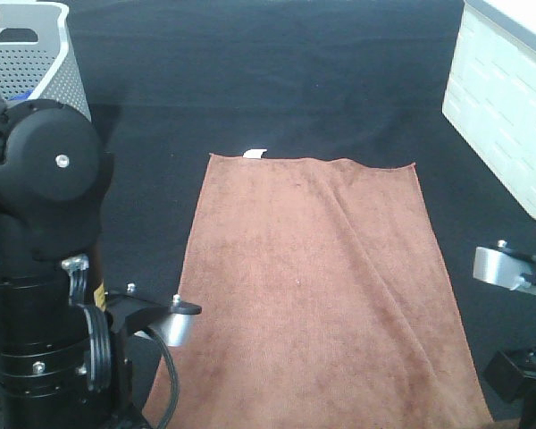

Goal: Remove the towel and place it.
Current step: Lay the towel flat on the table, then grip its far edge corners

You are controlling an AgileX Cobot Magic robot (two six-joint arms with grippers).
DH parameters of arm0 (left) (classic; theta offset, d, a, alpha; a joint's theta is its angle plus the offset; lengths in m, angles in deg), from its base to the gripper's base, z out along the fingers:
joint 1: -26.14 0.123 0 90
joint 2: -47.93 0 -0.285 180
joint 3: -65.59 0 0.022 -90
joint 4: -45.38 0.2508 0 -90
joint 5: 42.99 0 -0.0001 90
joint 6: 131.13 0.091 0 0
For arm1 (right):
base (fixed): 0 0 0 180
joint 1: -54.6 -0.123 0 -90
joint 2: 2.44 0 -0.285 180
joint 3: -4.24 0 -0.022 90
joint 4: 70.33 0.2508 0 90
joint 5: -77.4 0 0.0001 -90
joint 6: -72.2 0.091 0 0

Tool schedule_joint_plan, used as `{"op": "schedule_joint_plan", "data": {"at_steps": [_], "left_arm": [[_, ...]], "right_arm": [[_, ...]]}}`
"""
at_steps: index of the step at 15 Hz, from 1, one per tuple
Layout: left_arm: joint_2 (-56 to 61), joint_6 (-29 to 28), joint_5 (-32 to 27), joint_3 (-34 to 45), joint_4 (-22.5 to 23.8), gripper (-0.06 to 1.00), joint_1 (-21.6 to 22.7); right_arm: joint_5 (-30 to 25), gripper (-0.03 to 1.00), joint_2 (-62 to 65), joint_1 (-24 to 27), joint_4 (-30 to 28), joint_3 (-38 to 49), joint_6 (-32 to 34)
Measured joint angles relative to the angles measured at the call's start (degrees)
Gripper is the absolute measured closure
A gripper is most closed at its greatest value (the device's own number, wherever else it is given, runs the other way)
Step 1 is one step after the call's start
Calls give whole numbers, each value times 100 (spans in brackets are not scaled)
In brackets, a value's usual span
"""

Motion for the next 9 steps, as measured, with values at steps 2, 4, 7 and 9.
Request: {"op": "schedule_joint_plan", "data": {"at_steps": [2,4,7,9], "left_arm": [[-17,0,-6,0,6,93,0],[-17,0,-17,0,0,91,0],[-17,252,-11,0,-338,72,0],[-17,252,34,0,-607,45,0]], "right_arm": [[23,95,-63,0,34,0,-6],[0,94,-63,0,86,0,-11],[-40,78,-63,0,92,109,-23],[-92,54,-63,0,86,189,-23]]}}
